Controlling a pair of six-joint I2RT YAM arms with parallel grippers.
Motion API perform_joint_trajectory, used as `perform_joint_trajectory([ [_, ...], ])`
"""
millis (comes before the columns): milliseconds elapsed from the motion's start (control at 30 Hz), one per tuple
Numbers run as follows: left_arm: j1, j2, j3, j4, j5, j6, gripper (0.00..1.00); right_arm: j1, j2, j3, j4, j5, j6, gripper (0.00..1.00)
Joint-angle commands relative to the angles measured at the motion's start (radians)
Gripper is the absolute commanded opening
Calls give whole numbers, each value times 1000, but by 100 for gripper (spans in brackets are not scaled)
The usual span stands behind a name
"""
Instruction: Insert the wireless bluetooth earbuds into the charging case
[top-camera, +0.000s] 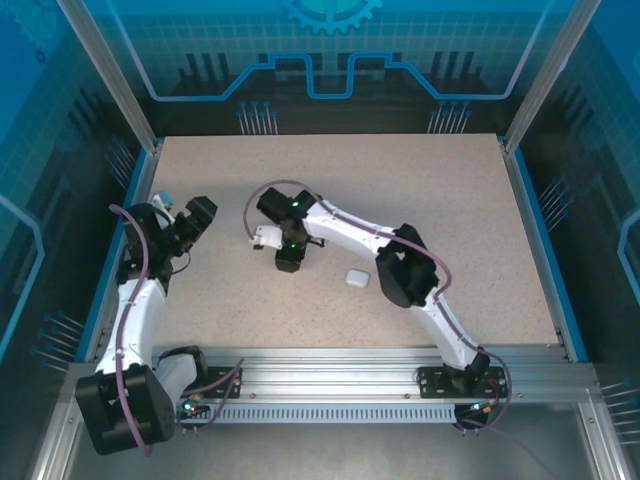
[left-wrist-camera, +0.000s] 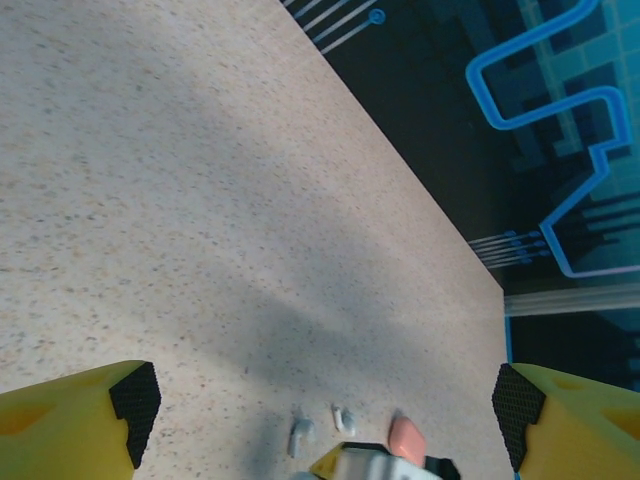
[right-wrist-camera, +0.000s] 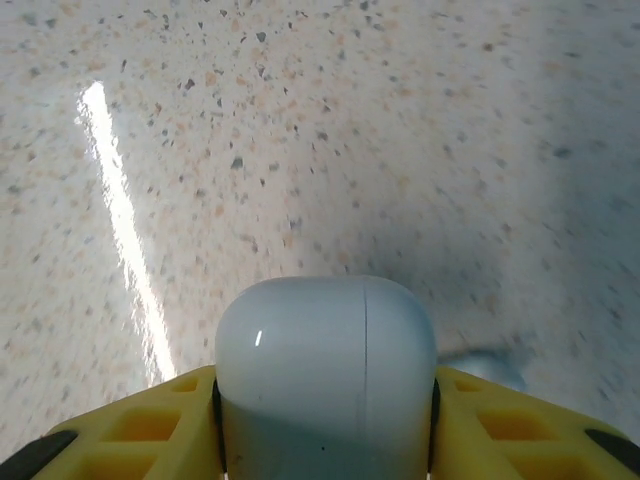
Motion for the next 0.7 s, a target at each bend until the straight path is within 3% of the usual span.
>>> perform_joint_trajectory([
  [0,7,32,-11,67,132,-8,89,-38,-153,-118,100,-47,11,44],
  [200,-35,106,-1,162,305,-14,87,-102,-430,-401,258,-71,3,44],
  [467,-255,232,98,219,497,33,86,-177,-749,-656,418,-55,-38,44],
  [667,-390,287,145,368,589,-28,84,-189,-865,-724,451,-58,-83,44],
])
